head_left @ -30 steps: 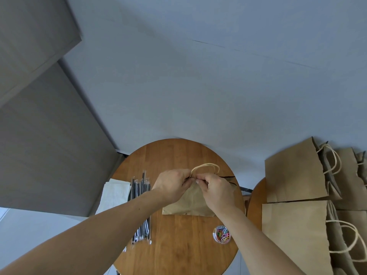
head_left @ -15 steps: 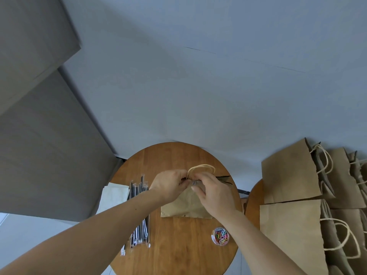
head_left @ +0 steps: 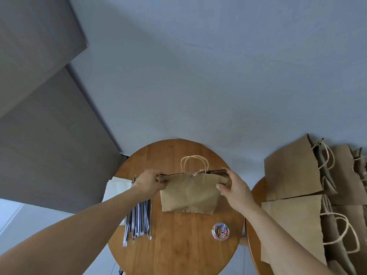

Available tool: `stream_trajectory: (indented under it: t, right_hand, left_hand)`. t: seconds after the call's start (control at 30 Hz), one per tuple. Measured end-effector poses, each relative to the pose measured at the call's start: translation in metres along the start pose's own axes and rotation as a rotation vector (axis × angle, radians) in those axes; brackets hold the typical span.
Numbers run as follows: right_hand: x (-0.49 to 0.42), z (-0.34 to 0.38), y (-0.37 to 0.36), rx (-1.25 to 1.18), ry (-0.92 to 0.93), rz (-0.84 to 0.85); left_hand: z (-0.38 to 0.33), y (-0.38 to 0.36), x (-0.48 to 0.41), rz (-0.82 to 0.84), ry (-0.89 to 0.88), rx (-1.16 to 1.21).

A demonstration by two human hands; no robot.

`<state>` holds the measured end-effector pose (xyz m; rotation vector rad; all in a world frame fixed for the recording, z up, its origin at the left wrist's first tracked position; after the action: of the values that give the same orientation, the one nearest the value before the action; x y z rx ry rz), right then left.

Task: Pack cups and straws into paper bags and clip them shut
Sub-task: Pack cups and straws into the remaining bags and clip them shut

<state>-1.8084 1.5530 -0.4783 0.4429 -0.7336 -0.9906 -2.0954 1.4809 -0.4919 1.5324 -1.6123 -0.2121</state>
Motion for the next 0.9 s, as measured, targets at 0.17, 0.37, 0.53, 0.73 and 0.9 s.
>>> stream_trajectory:
  t: [0.17, 0.37, 0.53, 0.73, 0.9]
  right_hand:
    - [-0.005, -0.004, 0.005, -0.025, -0.025, -0.032]
    - [0.009, 0.018, 0.017, -0.213, 0.034, -0.114]
    - [0.028, 0.075, 0.044, -0.31, 0.151, -0.252]
    - [0.062, 0.177, 0.071, -0.374, 0.311, -0.458]
    - [0.096, 0.273, 0.083, -0.427, 0.439, -0.59]
  left_hand:
    - [0.007, -0.003, 0.012, -0.033, 0.066, 0.09]
    - [-0.004, 0.018, 0.043, -0.121, 0.017, 0.25]
    - [-0.017, 0.065, 0.077, -0.209, -0.042, 0.572]
    - [-0.021, 0.142, 0.128, -0.379, -0.14, 0.864]
    - [-0.019, 0.219, 0.191, -0.542, -0.28, 0.849]
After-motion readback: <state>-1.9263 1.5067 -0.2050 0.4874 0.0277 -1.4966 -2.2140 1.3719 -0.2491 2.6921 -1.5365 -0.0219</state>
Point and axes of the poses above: each hand's wrist, its own x-axis away from the middle knuckle, its own y-axis out of the back of the hand, z = x × y, the point moved 10 cm from there along -x, towards the middle knuckle, and after that the axes turned 4 degrees about z, right-handed, at the moved point
